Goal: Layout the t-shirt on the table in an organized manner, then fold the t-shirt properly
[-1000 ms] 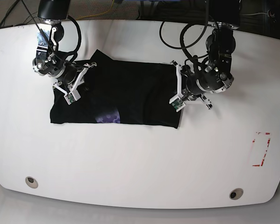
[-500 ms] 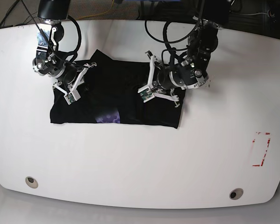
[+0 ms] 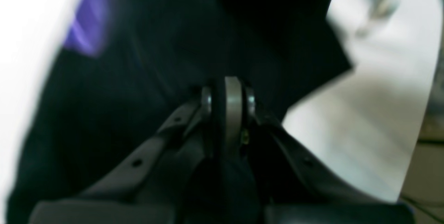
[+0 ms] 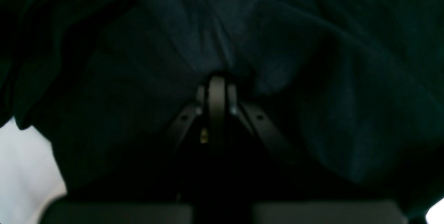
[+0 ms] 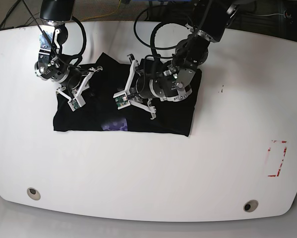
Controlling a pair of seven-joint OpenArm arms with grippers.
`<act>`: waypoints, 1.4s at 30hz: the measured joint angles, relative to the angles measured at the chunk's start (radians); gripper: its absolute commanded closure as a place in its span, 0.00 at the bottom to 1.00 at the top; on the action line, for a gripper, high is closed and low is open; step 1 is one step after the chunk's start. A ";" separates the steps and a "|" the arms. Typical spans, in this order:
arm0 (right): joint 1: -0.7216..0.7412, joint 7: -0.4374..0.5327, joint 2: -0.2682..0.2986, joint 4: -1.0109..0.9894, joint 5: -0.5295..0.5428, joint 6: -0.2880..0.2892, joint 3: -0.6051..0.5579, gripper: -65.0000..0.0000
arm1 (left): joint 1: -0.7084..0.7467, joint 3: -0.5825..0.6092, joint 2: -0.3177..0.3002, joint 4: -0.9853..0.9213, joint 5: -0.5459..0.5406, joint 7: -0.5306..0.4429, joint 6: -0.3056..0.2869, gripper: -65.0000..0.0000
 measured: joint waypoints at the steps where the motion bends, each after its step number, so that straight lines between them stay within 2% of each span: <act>1: 0.000 0.000 0.000 0.000 0.000 0.000 0.000 1.00 | -0.003 -0.003 -0.002 0.013 0.000 0.000 0.000 0.96; 5: 0.000 0.000 0.000 0.000 -0.001 0.000 0.000 1.00 | -0.014 -0.056 -0.016 0.080 0.002 0.000 0.000 0.96; 11: 0.000 0.000 0.000 0.000 0.000 0.000 0.000 1.00 | -0.021 -0.152 -0.103 0.126 0.001 -0.012 0.000 0.96; 19: 0.000 0.000 0.000 0.000 0.000 -0.001 0.000 1.00 | 0.048 -0.258 -0.211 0.126 0.039 -0.171 0.000 0.96; 27: 0.000 0.000 0.000 0.000 -0.001 -0.002 0.000 1.00 | 0.155 -0.288 -0.234 0.125 0.178 -0.355 -0.003 0.96; 35: 0.008 -0.001 -0.002 0.000 -0.005 -0.002 0.001 1.00 | 0.183 -0.295 -0.234 0.085 0.229 -0.381 -0.004 0.96; 42: 0.011 -0.008 -0.002 -0.001 -0.005 -0.001 0.001 1.00 | 0.188 -0.377 -0.235 0.032 0.238 -0.388 -0.005 0.96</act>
